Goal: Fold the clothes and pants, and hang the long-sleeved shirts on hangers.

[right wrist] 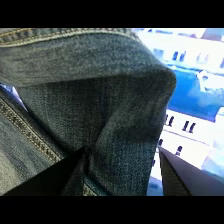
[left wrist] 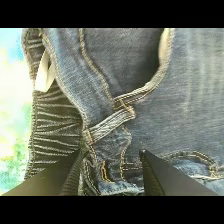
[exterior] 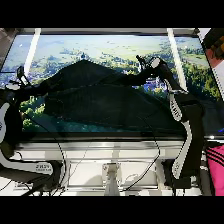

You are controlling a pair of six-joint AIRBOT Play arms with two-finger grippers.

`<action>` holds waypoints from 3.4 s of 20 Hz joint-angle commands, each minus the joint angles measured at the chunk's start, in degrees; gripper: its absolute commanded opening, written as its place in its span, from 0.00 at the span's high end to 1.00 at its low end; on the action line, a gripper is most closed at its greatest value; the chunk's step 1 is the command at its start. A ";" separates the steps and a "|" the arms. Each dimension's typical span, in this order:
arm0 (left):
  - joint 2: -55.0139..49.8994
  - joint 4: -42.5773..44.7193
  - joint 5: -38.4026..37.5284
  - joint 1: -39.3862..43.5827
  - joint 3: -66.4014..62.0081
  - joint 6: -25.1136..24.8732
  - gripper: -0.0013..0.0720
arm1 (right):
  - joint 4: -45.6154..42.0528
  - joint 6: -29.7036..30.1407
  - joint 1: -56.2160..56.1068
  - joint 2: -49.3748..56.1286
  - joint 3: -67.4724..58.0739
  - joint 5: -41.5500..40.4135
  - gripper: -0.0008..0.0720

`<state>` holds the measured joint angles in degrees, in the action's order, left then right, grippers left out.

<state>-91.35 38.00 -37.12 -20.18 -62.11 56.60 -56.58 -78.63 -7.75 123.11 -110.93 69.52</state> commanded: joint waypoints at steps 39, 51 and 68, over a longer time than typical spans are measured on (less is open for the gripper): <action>-0.83 4.46 -2.80 0.20 -0.07 0.22 0.96 | -3.67 -5.92 -18.12 -14.73 -3.82 14.38 0.32; -0.83 4.48 -4.96 0.20 -0.04 0.20 0.96 | 2.80 -10.75 16.96 -14.71 0.87 17.11 0.32; -0.85 4.44 -10.12 1.01 -0.04 0.22 0.96 | 7.89 -6.34 20.09 -1.46 6.19 12.44 0.21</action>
<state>-92.18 42.44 -46.96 -19.42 -62.13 56.82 -47.88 -85.27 13.82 120.16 -104.18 82.08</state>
